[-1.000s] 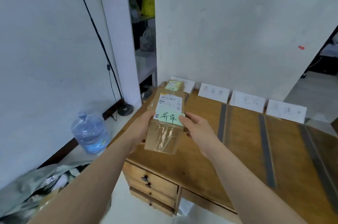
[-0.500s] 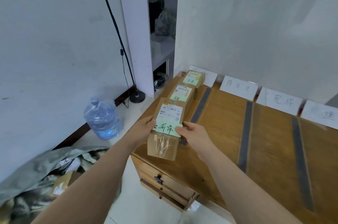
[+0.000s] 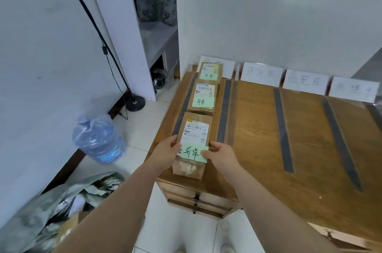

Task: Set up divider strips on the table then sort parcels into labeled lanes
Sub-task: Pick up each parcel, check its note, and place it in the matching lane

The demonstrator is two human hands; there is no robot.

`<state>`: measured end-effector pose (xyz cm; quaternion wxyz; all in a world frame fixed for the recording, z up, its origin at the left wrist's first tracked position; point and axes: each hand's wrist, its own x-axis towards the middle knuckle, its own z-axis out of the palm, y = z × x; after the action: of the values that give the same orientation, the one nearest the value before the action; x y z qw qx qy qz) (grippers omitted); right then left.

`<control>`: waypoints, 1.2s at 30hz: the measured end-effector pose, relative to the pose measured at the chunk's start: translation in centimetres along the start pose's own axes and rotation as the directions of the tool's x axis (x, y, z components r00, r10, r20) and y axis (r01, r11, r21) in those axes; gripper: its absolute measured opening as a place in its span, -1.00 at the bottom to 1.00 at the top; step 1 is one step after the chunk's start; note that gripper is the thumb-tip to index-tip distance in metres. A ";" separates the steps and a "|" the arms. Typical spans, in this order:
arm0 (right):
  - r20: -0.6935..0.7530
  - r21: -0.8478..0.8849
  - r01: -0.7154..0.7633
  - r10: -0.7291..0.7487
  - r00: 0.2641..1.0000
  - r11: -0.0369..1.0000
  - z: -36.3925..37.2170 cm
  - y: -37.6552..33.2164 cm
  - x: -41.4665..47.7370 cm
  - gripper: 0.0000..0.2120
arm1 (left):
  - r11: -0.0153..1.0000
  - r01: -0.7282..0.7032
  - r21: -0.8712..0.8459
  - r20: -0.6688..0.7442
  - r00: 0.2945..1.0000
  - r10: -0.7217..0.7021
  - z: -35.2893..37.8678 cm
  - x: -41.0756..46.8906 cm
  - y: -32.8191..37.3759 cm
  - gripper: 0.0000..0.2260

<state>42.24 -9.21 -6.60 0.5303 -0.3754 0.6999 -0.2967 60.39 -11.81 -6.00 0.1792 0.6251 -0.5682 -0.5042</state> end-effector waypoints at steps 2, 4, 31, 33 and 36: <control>-0.022 -0.020 -0.003 0.003 1.000 1.000 0.5 0.2 0.3 -0.55 | 1.000 -0.011 0.017 0.022 1.000 0.010 -0.1 0.5 -0.3 -0.75; -0.042 -0.040 -0.002 0.001 0.999 0.999 0.8 0.3 0.5 -0.59 | 1.000 -0.013 0.009 0.038 0.999 0.013 -0.1 0.9 -0.6 -0.79; -0.318 -0.667 0.119 -0.426 0.847 0.736 -5.4 -6.3 -3.7 -0.56 | 0.581 -0.423 0.696 0.046 0.833 0.551 -1.4 -0.4 10.6 -0.66; -0.322 -0.737 0.090 -0.465 0.824 0.670 -7.3 -6.6 -5.1 -0.57 | 0.506 -0.475 0.720 0.089 0.787 0.611 -0.4 -1.0 12.6 -0.68; -0.372 -0.753 0.046 -0.482 0.794 0.657 -10.7 -6.4 -7.5 -0.54 | 0.441 -0.547 0.712 0.150 0.732 0.665 1.9 -2.1 15.5 -0.65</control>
<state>34.43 -6.22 5.31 0.0710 -0.5519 0.8124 -0.1740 50.93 -13.74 6.42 0.1321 0.4329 -0.8868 -0.0936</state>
